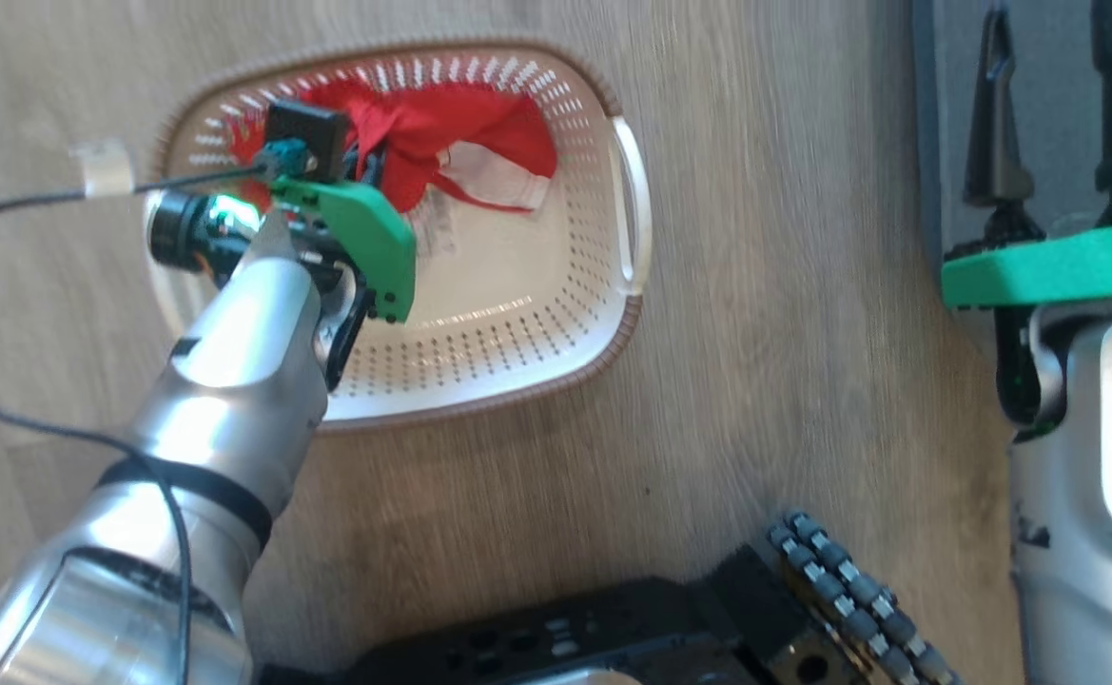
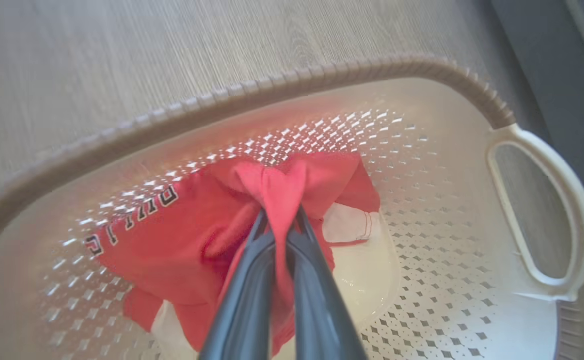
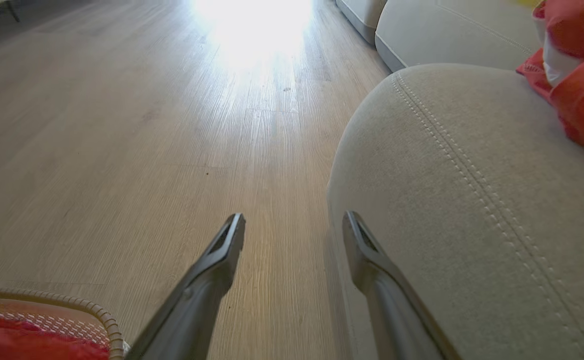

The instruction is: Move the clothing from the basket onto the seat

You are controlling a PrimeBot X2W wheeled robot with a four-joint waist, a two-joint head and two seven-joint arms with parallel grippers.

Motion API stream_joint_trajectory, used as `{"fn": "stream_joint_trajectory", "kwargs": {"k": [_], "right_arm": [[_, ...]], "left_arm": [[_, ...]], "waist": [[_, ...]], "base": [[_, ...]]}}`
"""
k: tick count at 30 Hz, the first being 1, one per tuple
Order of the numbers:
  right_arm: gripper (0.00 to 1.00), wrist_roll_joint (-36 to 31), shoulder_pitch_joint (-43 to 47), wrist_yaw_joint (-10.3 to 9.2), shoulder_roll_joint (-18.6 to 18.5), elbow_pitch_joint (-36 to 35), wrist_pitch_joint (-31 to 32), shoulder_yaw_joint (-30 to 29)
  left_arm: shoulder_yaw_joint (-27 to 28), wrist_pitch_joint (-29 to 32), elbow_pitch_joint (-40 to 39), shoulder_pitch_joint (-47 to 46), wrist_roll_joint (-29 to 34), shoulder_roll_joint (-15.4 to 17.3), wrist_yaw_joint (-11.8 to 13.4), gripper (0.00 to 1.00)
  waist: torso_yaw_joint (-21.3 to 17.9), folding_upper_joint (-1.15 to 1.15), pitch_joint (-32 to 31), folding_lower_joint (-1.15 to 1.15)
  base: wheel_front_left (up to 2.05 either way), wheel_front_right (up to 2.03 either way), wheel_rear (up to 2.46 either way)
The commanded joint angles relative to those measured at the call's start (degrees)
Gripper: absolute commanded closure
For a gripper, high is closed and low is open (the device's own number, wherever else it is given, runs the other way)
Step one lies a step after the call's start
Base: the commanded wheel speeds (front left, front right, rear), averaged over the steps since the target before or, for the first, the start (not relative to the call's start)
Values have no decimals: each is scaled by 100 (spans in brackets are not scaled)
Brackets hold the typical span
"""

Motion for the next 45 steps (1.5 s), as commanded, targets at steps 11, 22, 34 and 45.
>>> {"fn": "stream_joint_trajectory", "kwargs": {"k": [11,22,34,45], "right_arm": [[0,-324,864,-2,20,162,-37,-92],[0,-477,1603,-2,20,353,-37,-248],[0,-710,1968,-2,2,431,-37,-177],[0,-755,2153,-2,-75,723,-37,269]], "left_arm": [[1097,-230,-2070,1437,-25,696,149,100],[2250,-231,-4403,3495,346,1105,597,100],[2732,-231,-5185,4508,697,1135,726,100],[2847,-231,-5235,4679,791,1028,626,100]], "waist": [[645,0,-2210,0],[807,0,-3494,0],[854,0,-4032,0],[914,0,-4260,0]], "base": [[0,0,0],[0,0,0],[0,0,0],[0,0,0]]}}
